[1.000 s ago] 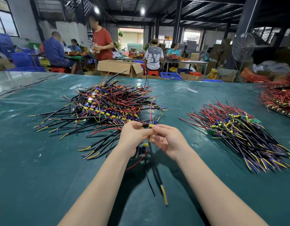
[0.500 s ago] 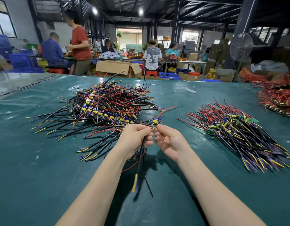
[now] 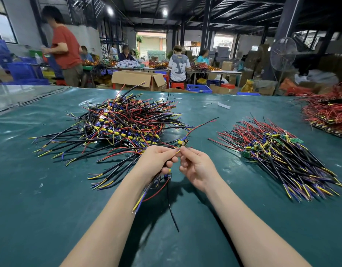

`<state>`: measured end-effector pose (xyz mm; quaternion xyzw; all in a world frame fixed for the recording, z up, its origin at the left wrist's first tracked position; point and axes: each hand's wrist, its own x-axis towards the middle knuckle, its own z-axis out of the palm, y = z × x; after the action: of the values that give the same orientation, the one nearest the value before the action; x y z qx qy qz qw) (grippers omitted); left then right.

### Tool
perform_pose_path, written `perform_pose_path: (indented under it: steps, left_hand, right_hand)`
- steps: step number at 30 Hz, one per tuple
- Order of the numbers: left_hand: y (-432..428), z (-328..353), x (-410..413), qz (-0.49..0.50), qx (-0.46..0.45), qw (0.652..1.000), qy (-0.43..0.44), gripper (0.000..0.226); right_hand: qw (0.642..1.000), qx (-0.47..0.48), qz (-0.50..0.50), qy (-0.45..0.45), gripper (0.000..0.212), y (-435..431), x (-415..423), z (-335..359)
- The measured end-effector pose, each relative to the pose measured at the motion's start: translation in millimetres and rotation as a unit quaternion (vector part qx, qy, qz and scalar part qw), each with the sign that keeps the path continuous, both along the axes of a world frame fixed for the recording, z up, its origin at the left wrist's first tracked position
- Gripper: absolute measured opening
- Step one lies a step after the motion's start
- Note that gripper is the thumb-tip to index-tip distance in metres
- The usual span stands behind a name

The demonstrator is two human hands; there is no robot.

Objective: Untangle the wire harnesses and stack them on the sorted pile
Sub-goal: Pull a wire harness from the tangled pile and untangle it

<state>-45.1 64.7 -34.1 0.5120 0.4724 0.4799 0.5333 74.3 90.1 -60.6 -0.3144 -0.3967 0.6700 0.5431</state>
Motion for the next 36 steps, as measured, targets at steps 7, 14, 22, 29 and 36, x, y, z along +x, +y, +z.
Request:
perform_pose_path:
  steps: [7, 14, 22, 29, 36]
  left_hand:
    - [-0.4, -0.6, 2.2, -0.021, 0.056, 0.997, 0.046, 0.022]
    - [1.5, -7.9, 6.5, 0.026, 0.042, 0.998, 0.041, 0.02]
    - [1.8, -12.3, 4.4, 0.009, 0.121, 0.978, 0.171, 0.015]
    - [-1.0, -12.5, 13.7, 0.045, -0.011, 0.999, 0.023, 0.025]
    - [-0.7, 2.4, 5.1, -0.003, -0.116, 0.987, -0.114, 0.023]
  right_hand:
    - [0.995, 0.057, -0.077, -0.035, 0.03, 0.3, -4.4, 0.6]
    - [0.97, 0.119, -0.168, -0.133, 0.035, -0.6, -10.8, -2.8]
    - [0.989, -0.052, -0.131, -0.041, 0.036, 1.5, -9.7, 2.9]
    - [0.988, -0.144, -0.053, 0.024, 0.023, 1.0, -0.8, 1.0]
    - [0.994, -0.063, 0.058, 0.065, 0.022, -1.7, 1.3, 5.5]
